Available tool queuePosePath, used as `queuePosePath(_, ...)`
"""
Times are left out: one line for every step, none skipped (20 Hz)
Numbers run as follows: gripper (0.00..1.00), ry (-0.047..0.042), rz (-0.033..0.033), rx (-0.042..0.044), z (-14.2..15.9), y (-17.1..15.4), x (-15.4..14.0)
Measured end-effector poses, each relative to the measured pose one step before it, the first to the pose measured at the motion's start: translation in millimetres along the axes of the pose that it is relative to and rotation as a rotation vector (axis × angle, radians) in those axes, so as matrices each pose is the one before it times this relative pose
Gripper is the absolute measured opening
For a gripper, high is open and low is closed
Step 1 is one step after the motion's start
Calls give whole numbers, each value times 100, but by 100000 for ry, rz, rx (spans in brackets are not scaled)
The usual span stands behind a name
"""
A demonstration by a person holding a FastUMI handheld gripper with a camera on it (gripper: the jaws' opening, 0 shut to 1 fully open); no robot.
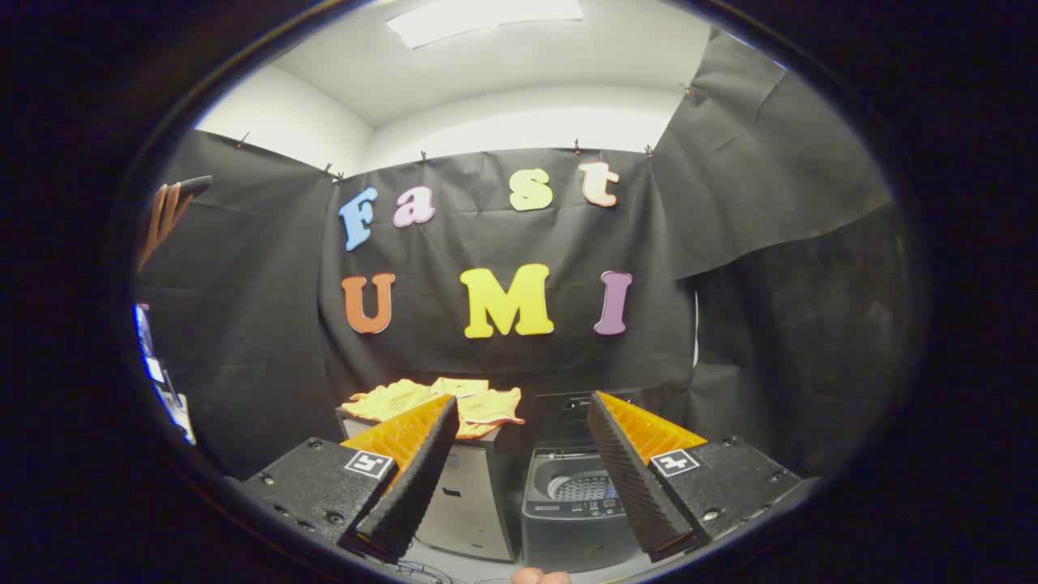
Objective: Put the clothes into the washing machine and then close the washing machine lid.
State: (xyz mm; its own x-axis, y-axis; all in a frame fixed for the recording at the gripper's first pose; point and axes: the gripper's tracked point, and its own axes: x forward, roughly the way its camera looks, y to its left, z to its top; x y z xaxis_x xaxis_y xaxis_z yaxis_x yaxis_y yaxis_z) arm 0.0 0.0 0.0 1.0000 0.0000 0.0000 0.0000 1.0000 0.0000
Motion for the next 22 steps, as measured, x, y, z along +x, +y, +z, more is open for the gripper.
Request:
queuePosePath(100, -279, 491, 14, 219, 337, -33)
queuePosePath(100, -11, 372, -112, 18, 260, -21)
queuePosePath(100, -46, 183, -89, 52, 171, 54)
queuePosePath(100, -2, 61, -150, 140, 200, 12)
queuePosePath(100, 158, -152, -116, 116, 73, -16)
queuePosePath(100, 31, -193, -61, 16, 11, -206)
queuePosePath(100, -280, -22, -109, 219, 135, -81)
queuePosePath(100, -96, 178, -322, 53, 209, -65)
queuePosePath(100, 36, 300, -528, 67, 172, -75)
queuePosePath(100, 313, 189, -640, -28, 92, -76)
queuePosePath(100, 424, 30, -423, -71, 42, 37)
queuePosePath(100, 263, 42, -71, 34, 45, -59)
queuePosePath(100, 142, 143, 27, 21, 97, -58)
queuePosePath(100, -72, -98, -66, 75, -18, -97)
queuePosePath(100, 55, 24, -301, 66, 121, 71)
queuePosePath(100, -165, 83, -231, -373, 169, -106)
queuePosePath(100, -125, 42, -126, -20, 127, 19)
queuePosePath(100, -78, 146, -54, -170, 30, 63)
queuePosePath(100, -18, -22, -9, -6, 42, 130)
queuePosePath(100, -54, 103, 27, 23, 162, 100)
queuePosePath(100, 193, 40, 115, -26, 14, 139)
queuePosePath(100, -110, 316, 306, -152, 12, 43)
